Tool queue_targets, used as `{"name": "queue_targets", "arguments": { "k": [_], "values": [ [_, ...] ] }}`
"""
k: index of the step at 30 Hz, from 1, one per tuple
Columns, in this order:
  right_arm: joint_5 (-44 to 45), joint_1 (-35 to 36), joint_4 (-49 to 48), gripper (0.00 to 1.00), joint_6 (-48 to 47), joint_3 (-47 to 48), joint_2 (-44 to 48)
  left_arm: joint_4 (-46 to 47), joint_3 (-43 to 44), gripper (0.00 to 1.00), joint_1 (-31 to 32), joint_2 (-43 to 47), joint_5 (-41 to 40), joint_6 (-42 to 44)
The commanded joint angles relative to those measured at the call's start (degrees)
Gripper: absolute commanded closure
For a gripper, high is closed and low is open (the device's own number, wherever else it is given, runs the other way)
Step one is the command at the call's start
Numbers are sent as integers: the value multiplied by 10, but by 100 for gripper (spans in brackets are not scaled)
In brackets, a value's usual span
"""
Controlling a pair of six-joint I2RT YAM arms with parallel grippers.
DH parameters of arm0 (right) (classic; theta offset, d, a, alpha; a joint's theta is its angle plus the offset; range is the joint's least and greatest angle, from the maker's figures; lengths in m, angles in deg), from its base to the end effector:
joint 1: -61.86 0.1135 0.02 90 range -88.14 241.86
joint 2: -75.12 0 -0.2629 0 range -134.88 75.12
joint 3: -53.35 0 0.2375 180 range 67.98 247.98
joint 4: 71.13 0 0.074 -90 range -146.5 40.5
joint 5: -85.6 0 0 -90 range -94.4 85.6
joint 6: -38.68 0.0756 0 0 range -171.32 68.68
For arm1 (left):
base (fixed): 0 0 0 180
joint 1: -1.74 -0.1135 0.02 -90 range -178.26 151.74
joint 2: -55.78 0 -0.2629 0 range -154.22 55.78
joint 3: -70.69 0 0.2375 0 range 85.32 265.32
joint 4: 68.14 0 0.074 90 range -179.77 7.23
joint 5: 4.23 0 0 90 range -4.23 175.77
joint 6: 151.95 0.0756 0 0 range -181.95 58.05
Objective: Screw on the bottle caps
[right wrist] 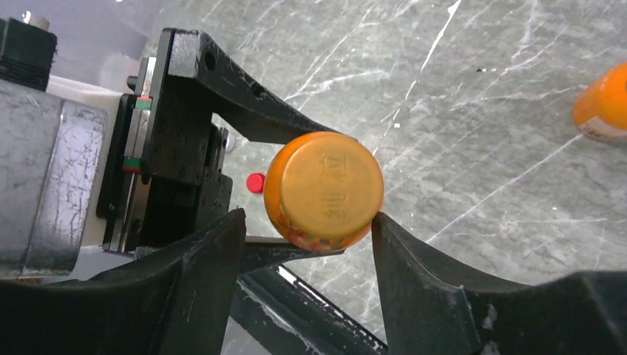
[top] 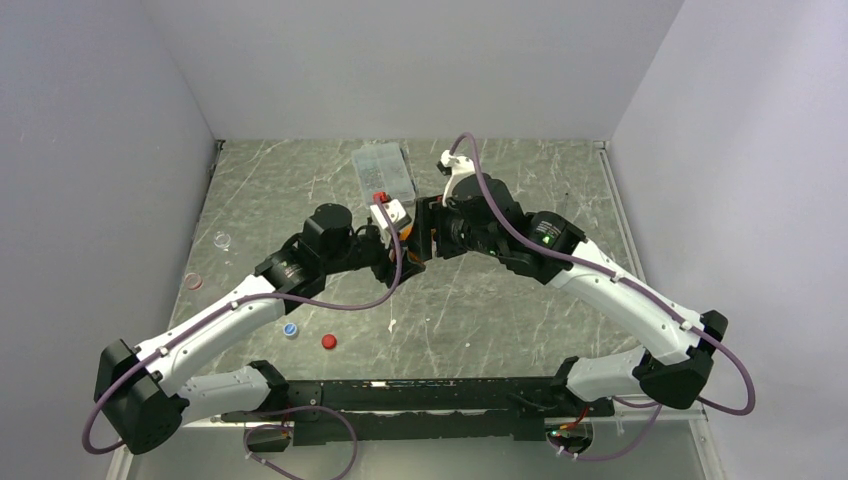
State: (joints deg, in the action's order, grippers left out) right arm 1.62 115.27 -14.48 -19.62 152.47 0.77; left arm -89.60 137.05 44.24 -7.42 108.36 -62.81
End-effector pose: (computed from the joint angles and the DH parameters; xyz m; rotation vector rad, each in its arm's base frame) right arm 0.1801 0.2293 0.3874 -0.3544 2.1928 0.7484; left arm 0.1832 -0.2073 0.3161 0.9529 1.7169 -0.8795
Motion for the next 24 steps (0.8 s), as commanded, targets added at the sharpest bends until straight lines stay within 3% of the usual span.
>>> {"name": "queue_targets", "arguments": {
  "k": [1, 4, 11, 20, 21, 24],
  "values": [
    [19, 4, 18, 35, 20, 34, 9, 41, -3, 100, 3, 11, -19, -3],
    [18, 5, 7, 40, 21, 27, 13, 39, -7, 100, 7, 14, -15, -1],
    [46, 2, 9, 38, 22, 36, 5, 38, -14, 100, 20, 22, -10, 2],
    [29, -1, 8, 66, 16, 34, -9, 33, -12, 100, 25, 28, -30, 2],
    [31, -1, 10, 74, 15, 34, -10, 32, -10, 97, 25, 27, -32, 0],
    [36, -10, 20, 93, 10, 40, -11, 28, -7, 59, 25, 31, -51, -22]
  ]
}}
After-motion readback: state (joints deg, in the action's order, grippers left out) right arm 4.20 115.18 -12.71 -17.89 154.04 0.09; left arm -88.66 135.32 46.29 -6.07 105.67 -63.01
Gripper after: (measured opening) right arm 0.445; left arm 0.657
